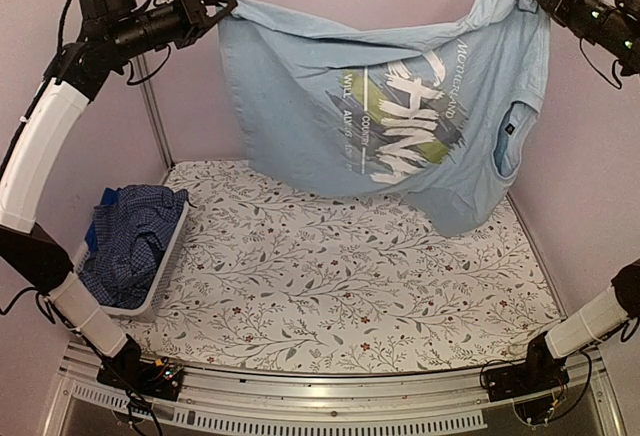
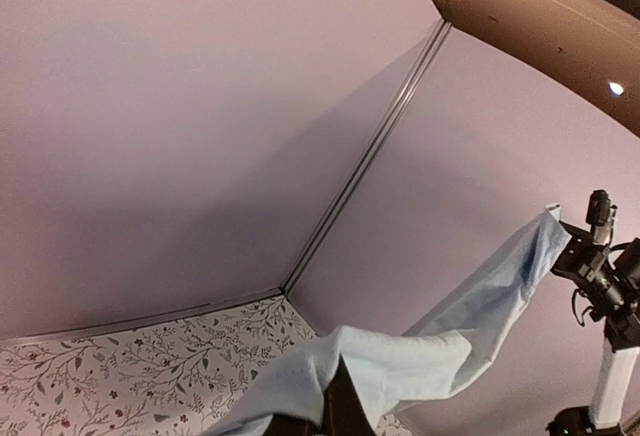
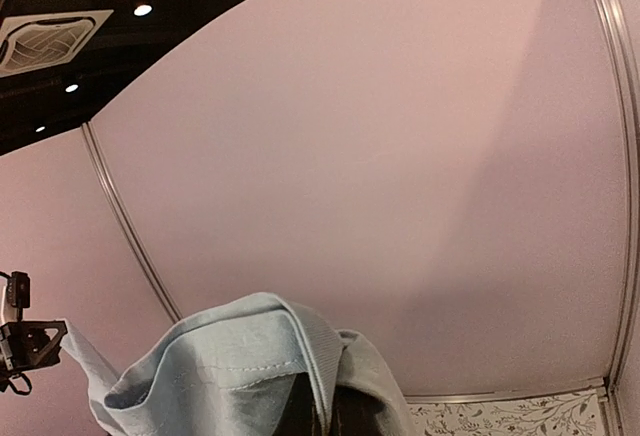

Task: Fold and stack the mixed laundry pile
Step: Flatten out the crumpled T-shirt at the center of the board.

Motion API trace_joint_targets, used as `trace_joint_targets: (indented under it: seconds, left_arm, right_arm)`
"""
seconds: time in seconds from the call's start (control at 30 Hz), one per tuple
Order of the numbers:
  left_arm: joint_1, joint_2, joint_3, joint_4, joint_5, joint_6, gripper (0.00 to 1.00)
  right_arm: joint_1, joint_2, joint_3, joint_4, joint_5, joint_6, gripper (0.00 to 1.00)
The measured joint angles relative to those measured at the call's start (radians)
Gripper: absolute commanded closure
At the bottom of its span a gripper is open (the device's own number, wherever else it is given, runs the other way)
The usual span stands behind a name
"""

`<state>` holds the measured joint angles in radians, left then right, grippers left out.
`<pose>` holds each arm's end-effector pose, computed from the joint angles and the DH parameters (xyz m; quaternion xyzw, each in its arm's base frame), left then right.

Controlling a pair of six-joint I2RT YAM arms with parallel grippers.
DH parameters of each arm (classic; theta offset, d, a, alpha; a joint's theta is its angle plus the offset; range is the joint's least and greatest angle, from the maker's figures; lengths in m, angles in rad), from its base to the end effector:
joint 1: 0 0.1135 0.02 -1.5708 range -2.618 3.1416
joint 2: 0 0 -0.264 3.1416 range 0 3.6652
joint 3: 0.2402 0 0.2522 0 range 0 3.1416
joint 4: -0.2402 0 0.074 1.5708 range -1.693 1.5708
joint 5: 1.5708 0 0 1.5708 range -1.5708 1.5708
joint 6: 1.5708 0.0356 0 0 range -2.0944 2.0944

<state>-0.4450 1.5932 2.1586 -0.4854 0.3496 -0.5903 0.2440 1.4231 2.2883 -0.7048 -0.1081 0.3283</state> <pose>0.2725 -0.1435 0.5679 0.0790 0.6754 -0.4606 0.5704 0.1954 0.0526 0.6175 -0.0138 0.6484 0.2482 0.7196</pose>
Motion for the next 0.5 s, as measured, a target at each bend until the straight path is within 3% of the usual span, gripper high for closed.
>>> trace_joint_targets:
  seconds: [0.23, 0.5]
  left_arm:
    - [0.024, 0.058, 0.027, 0.008, -0.022, -0.007, 1.0]
    - [0.136, 0.301, 0.054, 0.148, 0.033, -0.077, 1.0]
  right_arm:
    - [0.0, 0.059, 0.005, 0.046, 0.083, -0.008, 1.0]
    - [-0.053, 0.283, 0.022, 0.162, 0.137, -0.015, 1.0]
